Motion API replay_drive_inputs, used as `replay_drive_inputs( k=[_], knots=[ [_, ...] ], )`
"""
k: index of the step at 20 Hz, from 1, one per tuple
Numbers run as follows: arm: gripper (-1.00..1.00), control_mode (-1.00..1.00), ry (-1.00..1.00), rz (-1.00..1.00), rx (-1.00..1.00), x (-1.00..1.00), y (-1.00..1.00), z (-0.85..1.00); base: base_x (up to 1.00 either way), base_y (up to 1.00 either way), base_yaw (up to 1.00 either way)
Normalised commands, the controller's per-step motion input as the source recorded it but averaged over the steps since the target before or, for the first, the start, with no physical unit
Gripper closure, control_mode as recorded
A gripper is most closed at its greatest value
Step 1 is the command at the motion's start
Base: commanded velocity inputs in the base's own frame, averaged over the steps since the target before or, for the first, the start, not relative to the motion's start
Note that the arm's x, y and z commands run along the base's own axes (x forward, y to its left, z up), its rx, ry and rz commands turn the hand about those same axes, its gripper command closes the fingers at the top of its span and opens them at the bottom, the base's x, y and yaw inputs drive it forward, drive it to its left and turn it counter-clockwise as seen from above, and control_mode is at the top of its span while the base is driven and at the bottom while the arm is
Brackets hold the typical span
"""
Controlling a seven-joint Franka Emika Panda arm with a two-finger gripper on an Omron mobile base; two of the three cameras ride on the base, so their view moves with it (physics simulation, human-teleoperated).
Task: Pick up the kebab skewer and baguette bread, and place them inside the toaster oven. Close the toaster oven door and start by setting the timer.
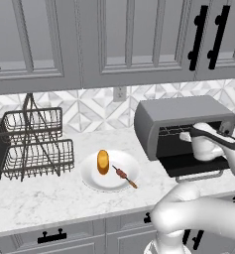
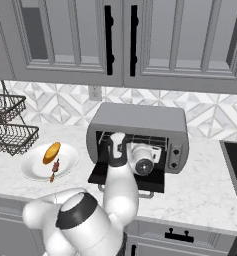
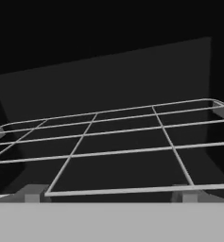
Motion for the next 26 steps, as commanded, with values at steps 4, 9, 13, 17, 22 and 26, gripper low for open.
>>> replay_drive_inputs(
  k=[4,9,13,17,22,26],
  knots=[
    [-1.00,-1.00,-0.04,0.00,-0.05,0.16,-0.08,0.00,0.00,0.00,0.00],
    [-1.00,-1.00,-0.04,0.00,-0.06,0.00,0.00,0.00,0.00,0.00,0.00],
    [-1.00,-1.00,0.00,-0.02,-0.03,-0.07,0.00,0.00,0.00,0.00,0.00],
    [-1.00,-1.00,-0.01,-0.01,0.00,-0.08,0.03,-0.01,0.00,0.00,0.00],
    [-1.00,-1.00,-0.18,-0.01,-0.01,-0.34,0.00,0.00,0.00,0.00,0.00],
    [-1.00,-1.00,-0.33,-0.01,-0.02,-0.55,0.00,0.06,0.00,0.00,0.00]
  ],
)
